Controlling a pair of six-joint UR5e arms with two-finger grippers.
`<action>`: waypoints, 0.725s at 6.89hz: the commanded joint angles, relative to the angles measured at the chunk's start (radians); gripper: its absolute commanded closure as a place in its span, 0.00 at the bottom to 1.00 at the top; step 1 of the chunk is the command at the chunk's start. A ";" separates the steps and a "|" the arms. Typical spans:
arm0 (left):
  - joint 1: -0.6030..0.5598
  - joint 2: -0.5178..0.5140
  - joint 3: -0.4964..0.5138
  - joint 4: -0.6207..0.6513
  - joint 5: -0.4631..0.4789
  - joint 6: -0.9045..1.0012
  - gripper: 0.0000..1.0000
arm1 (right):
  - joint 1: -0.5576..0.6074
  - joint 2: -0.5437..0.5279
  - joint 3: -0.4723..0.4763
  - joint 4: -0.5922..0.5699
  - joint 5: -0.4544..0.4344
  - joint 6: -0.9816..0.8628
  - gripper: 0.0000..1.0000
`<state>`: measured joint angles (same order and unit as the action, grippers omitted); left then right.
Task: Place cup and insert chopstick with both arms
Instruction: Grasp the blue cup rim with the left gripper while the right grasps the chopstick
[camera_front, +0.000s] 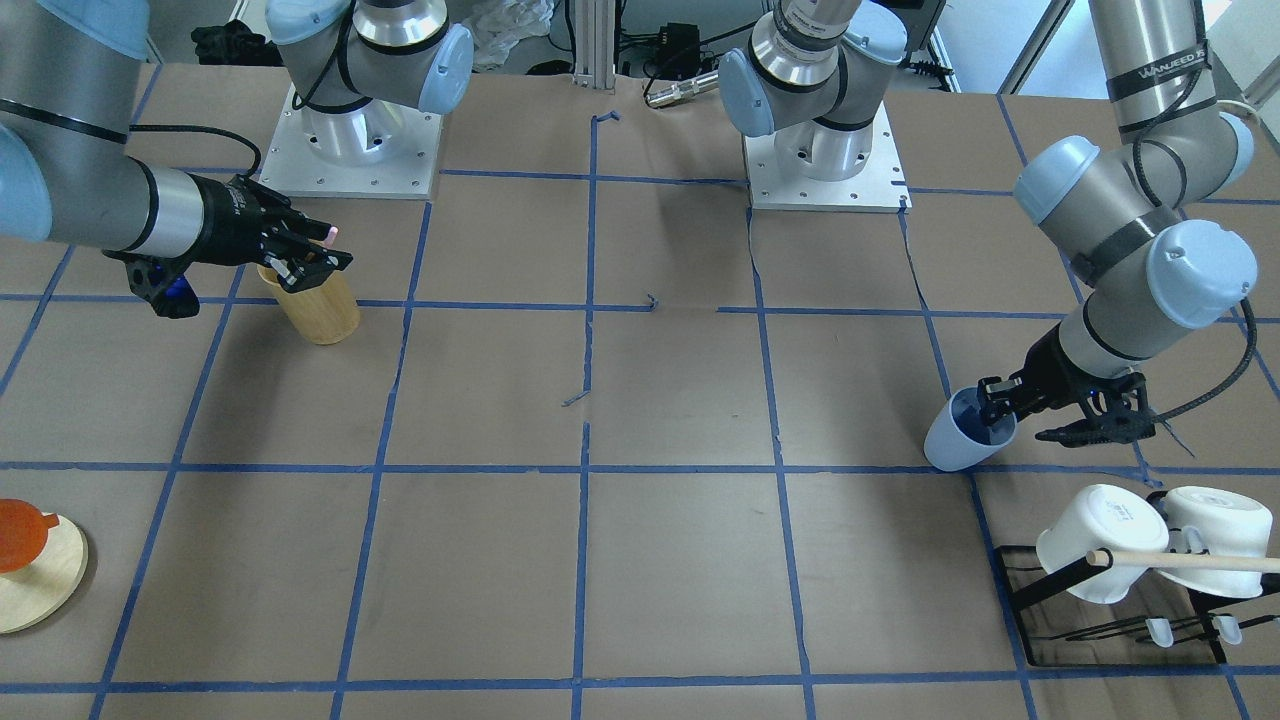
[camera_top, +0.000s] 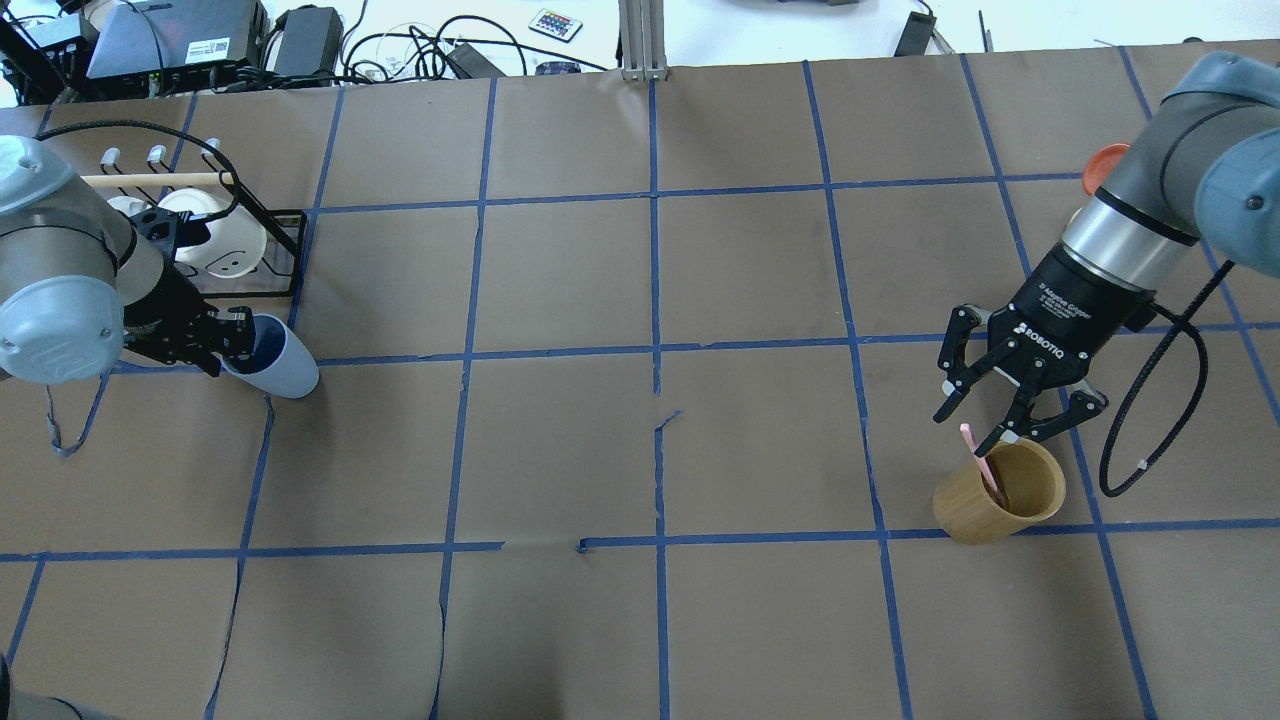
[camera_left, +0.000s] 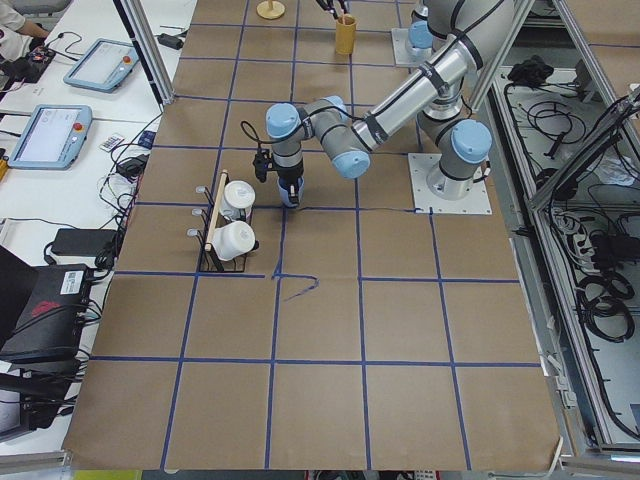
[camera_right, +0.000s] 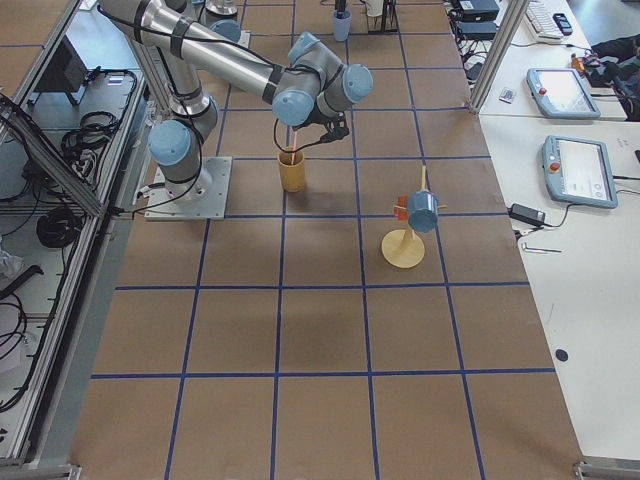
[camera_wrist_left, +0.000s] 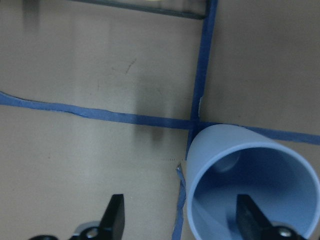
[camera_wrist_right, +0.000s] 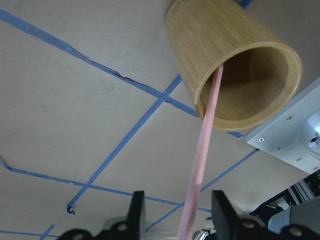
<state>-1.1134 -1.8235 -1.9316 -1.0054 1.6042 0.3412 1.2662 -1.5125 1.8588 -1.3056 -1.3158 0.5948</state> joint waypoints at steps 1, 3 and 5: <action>-0.012 0.016 0.002 -0.012 0.003 -0.008 1.00 | -0.001 0.002 0.002 0.000 0.009 0.000 0.67; -0.051 0.055 0.009 -0.035 0.005 -0.024 1.00 | -0.001 0.002 -0.001 0.003 0.009 0.002 0.73; -0.153 0.134 0.055 -0.183 -0.035 -0.109 1.00 | -0.001 0.000 -0.013 0.008 0.038 0.040 0.76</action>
<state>-1.2082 -1.7358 -1.9022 -1.1070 1.5933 0.2720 1.2655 -1.5112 1.8522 -1.2996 -1.2988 0.6119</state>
